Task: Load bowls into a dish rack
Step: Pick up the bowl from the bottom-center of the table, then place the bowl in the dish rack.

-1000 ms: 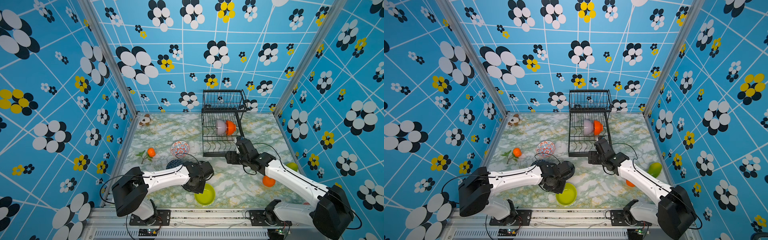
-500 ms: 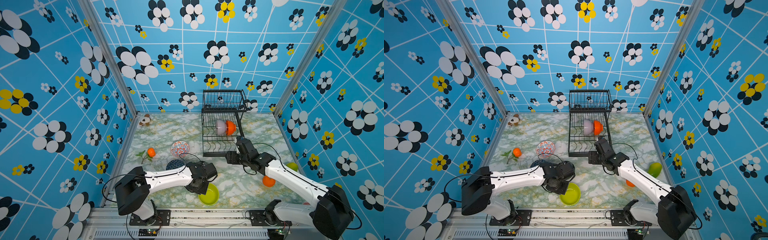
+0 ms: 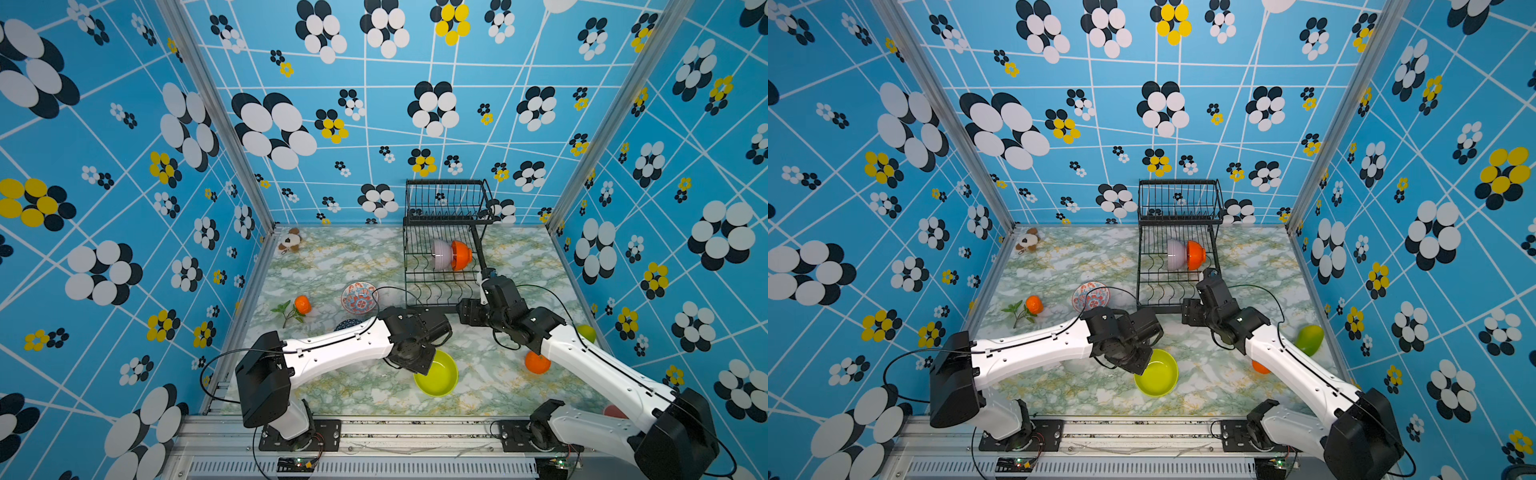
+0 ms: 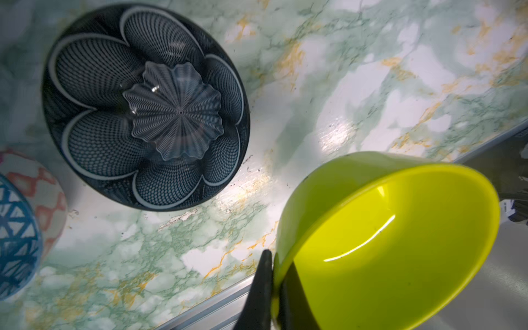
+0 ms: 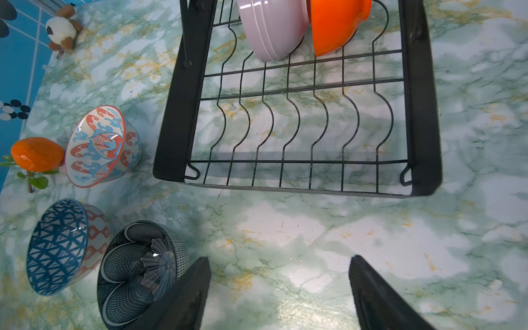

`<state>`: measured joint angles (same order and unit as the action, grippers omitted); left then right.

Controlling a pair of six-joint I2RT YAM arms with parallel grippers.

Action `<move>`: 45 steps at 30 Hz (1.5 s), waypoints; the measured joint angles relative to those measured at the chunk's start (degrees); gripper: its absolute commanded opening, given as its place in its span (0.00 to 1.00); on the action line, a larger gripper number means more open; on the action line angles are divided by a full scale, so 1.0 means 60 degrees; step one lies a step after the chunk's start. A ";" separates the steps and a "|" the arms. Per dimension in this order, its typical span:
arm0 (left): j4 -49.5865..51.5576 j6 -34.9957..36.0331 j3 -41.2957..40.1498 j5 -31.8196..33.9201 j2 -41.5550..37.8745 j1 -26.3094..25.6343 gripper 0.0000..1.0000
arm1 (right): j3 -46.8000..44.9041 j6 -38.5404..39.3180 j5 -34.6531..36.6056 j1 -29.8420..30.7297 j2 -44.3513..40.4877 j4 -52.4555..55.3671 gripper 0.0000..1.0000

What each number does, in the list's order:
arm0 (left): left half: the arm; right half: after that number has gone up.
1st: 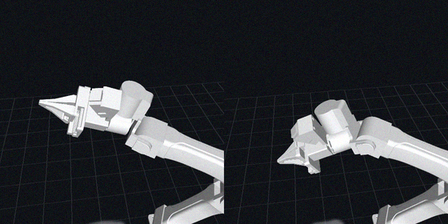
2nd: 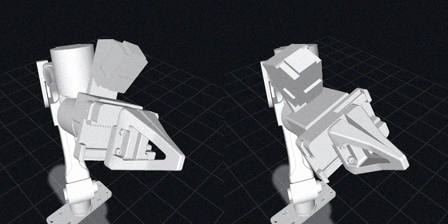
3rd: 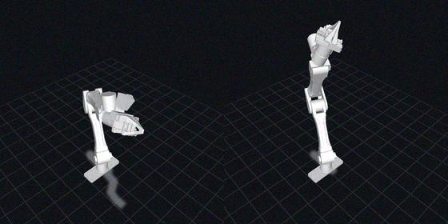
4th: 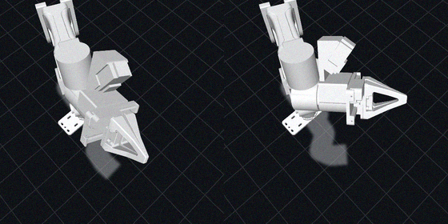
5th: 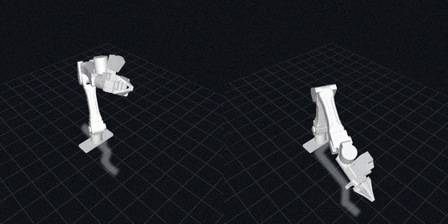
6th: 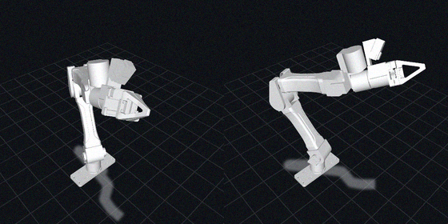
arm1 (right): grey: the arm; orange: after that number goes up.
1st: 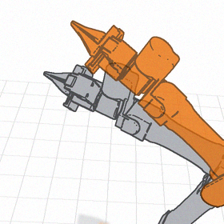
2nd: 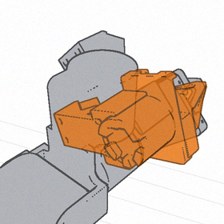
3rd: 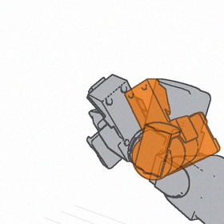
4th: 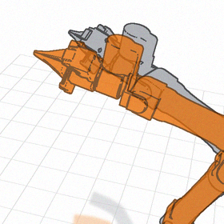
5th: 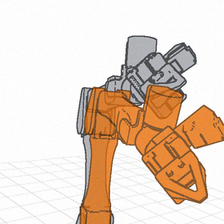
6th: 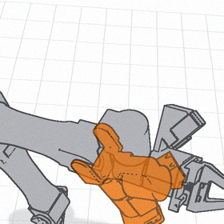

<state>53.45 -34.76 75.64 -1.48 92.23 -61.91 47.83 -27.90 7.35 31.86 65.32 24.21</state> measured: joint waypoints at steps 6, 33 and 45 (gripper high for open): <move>0.0809 0.1362 0.1698 -0.0015 0.0838 0.1173 0.00 | 0.0062 0.0000 0.0000 -0.0178 -0.0055 0.0229 0.78; 0.1169 0.3082 0.3479 -0.0561 0.2867 0.3843 0.00 | 0.2044 0.0164 -0.1384 -0.0692 0.1548 0.0372 0.69; 0.0732 0.2962 0.3206 -0.0386 0.2160 0.3920 0.00 | 0.2273 -0.0018 -0.2302 -0.0412 0.2459 0.0149 0.65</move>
<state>57.84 -16.99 94.87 -3.79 105.19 -38.39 61.47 -28.01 -6.46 29.39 80.07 25.10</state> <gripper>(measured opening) 0.083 0.652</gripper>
